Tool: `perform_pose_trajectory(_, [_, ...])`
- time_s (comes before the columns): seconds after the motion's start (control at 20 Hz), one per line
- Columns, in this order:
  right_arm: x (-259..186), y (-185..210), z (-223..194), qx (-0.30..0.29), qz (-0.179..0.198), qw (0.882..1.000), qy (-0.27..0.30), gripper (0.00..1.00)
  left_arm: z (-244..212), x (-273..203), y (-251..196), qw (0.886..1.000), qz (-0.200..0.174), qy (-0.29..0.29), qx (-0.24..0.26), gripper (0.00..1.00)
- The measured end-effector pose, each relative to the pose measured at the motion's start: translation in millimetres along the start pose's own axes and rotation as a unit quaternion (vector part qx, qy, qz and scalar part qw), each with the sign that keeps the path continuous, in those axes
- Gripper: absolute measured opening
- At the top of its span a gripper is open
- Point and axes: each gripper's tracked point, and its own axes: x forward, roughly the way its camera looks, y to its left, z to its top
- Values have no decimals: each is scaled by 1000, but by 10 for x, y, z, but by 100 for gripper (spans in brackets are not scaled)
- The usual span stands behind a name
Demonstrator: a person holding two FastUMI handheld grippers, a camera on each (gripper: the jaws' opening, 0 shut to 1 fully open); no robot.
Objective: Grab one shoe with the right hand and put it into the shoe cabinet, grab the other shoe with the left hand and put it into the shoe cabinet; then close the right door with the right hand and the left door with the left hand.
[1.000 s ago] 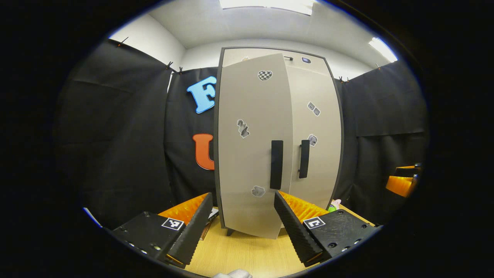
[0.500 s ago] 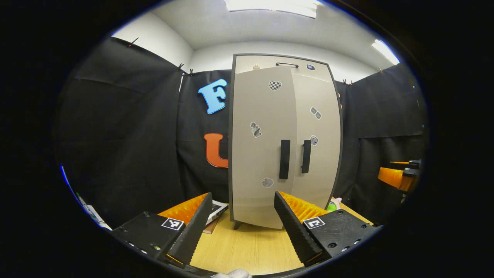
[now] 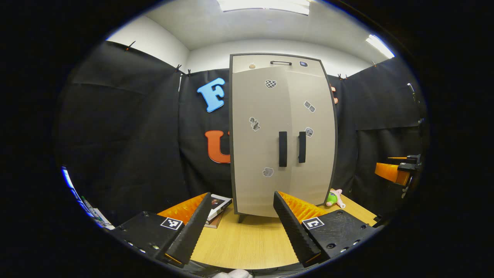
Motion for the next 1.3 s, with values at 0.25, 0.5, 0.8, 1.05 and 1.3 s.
perform_pose_trajectory(0.25, [-47,23,28,-3,-2,1000,-6,99,21,-11,-42,1000,-9,-3,1,95])
perform_pose_trajectory(0.5, [-60,52,24,-7,0,1000,-4,99,81,-13,-15,1000,-6,-9,-8,95])
perform_pose_trajectory(0.8, [-64,88,70,-8,0,1000,-10,99,114,-28,15,1000,-9,-11,-15,95])
perform_pose_trajectory(1.05, [-107,135,84,-9,0,1000,-14,99,123,-42,75,1000,-7,-15,-16,95])
perform_pose_trajectory(1.3, [-147,187,91,-12,-1,1000,-13,99,117,-69,122,1000,-10,-15,-14,95])
